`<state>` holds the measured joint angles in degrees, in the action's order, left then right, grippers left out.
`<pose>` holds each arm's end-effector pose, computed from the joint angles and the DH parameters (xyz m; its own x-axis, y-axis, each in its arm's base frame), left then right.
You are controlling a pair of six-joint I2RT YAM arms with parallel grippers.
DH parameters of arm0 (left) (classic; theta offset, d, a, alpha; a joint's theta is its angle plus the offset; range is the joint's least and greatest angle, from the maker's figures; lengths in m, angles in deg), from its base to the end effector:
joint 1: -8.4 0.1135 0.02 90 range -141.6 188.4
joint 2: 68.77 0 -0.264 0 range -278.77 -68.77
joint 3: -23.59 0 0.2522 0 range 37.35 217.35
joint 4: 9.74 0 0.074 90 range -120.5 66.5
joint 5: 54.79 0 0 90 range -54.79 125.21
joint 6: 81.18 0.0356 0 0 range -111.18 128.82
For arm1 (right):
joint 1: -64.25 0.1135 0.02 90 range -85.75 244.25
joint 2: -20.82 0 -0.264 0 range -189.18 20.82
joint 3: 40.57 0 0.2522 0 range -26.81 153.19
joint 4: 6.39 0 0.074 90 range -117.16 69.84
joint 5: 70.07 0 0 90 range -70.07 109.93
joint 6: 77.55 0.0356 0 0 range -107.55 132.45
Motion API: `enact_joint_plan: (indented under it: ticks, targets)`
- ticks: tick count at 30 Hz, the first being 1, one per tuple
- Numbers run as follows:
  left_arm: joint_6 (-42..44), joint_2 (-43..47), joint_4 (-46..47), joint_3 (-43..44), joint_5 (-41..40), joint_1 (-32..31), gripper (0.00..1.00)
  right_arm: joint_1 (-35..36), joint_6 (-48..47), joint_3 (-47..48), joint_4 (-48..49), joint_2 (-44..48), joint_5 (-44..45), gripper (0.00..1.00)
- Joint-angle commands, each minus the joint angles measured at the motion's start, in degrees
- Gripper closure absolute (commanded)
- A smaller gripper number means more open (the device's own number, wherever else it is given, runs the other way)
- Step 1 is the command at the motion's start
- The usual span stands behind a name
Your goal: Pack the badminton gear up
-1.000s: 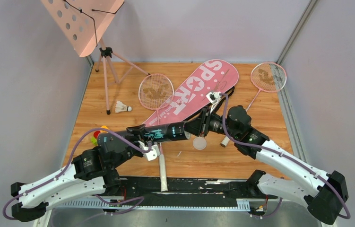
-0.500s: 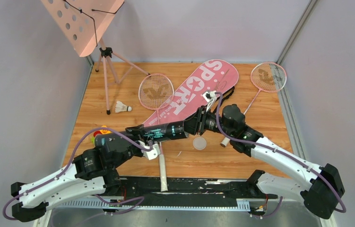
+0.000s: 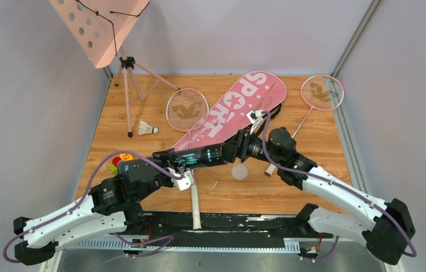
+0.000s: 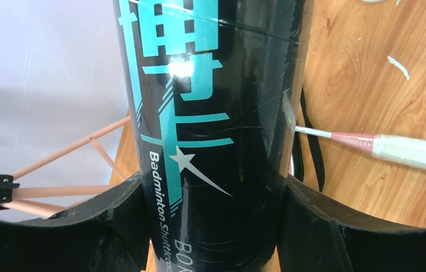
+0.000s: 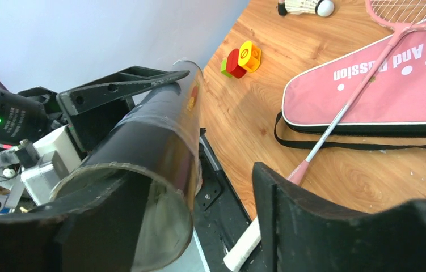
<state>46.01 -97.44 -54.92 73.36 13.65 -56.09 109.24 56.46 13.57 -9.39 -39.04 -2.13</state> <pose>0.0641 -0.1040 0.2872 0.2800 0.7185 -0.6367 0.6598 0.3377 0.6713 0.1632 0.1821 0.3005 -0.7148 0.1960 -0.6713 -0.5856 0.3571 0.7277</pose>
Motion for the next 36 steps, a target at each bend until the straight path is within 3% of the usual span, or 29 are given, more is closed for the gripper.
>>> enact_joint_plan:
  ticks: [1, 5, 10, 13, 17, 20, 24, 26, 32, 36]
  targets:
    - [-2.0, -1.2, 5.2, 2.1, -0.8, -0.4, 0.54, 0.3, 0.2, -2.0, 1.6, 6.7, 4.4, 0.29]
    - [-2.8, -2.5, 5.1, 2.7, -6.2, -0.4, 0.55, 0.3, 0.2, -4.4, 3.2, 12.5, 6.2, 0.22]
    - [-4.5, -4.2, 5.4, 3.5, -15.5, -0.4, 0.56, 0.3, 1.0, -5.9, 3.7, 14.6, 9.5, 0.21]
    - [-7.9, -4.3, 5.5, 5.5, -16.7, -0.3, 0.55, 0.3, 0.8, -7.1, 5.6, 15.0, 9.2, 0.22]
    - [-15.4, -4.1, 5.2, 9.8, -10.9, -0.4, 0.54, 0.4, -1.1, -10.7, 12.0, 17.2, 6.6, 0.19]
    - [-23.1, -3.8, 6.4, 11.5, -1.9, -0.4, 0.53, 0.4, -3.9, -13.4, 17.0, 20.6, 5.7, 0.16]
    - [-30.4, -3.5, 10.8, 12.7, 4.1, -0.4, 0.52, 0.4, -11.3, -17.0, 24.2, 22.7, 1.8, 0.10]
    - [-34.1, -3.5, 15.3, 12.8, 8.5, -0.4, 0.53, 0.5, -16.7, -17.6, 26.8, 21.9, -0.9, 0.03]
    - [-42.7, -3.0, 30.0, 9.5, 12.6, -0.4, 0.54, 2.8, -19.5, -17.4, 32.5, 18.8, -9.8, 0.02]
    - [-45.7, -3.0, 37.9, 7.2, 13.4, -0.4, 0.54, 8.8, -23.7, -14.4, 29.1, 14.3, -8.6, 0.00]
